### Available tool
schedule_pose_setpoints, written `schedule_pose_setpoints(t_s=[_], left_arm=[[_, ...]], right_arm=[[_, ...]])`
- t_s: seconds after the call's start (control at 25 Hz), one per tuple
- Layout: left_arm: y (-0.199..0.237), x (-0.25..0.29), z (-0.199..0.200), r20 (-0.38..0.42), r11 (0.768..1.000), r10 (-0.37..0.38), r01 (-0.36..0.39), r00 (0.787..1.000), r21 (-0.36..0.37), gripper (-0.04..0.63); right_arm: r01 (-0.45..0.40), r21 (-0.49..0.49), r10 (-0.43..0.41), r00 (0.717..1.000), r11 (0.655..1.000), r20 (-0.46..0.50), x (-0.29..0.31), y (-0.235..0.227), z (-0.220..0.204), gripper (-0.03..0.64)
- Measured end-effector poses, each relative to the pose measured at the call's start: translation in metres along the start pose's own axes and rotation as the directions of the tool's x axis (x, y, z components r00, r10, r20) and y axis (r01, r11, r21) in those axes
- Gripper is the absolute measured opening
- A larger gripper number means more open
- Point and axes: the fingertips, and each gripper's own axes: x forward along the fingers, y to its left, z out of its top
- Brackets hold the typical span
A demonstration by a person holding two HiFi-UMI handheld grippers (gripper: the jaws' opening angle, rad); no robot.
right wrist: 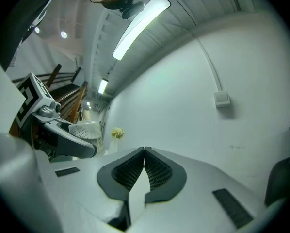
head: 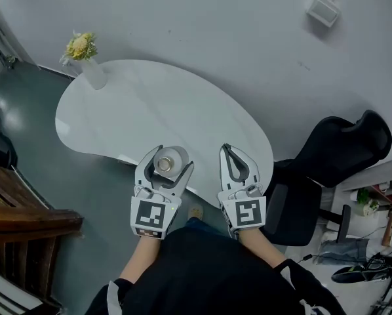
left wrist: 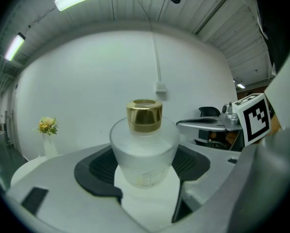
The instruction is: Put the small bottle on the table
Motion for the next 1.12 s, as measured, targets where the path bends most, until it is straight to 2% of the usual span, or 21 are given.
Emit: schedule_pose_setpoints(t_s=[0.16,0.36,0.44,0.84,1.12], left_arm=[[0.002,0.023,-0.002,-0.007,1.0,0.0,0.0,1.0,0.001,0.333],[-0.001,0.045,-0.011,-0.035,1.0,-0.023,0.023,0.999,0.005,0.333],[0.0,0.054,-0.012,-0.046,0.999,-0.033,0.033,0.998,0.008,0.333],[0.006,0.096,-0.01,-0.095,0.993,-0.11,0.115,0.989,0.041,0.333],[0.011,0.138,-0.016,-0.126,0.98,-0.176,0.186,0.976,0.069,0.333]], right_arm=[[-0.04,-0.002,0.04,0.998,0.999,-0.054,0.012,-0.007,-0.019,0.021],[-0.036,0.006,0.036,0.999,0.999,-0.03,0.024,-0.018,-0.029,0.023],[-0.036,0.014,0.037,0.997,0.999,-0.062,0.028,-0.021,-0.034,0.023],[-0.003,0.024,0.006,0.992,1.0,-0.129,0.053,-0.038,-0.043,0.023],[0.057,0.039,-0.049,0.984,0.998,-0.17,0.072,-0.058,-0.058,0.023]])
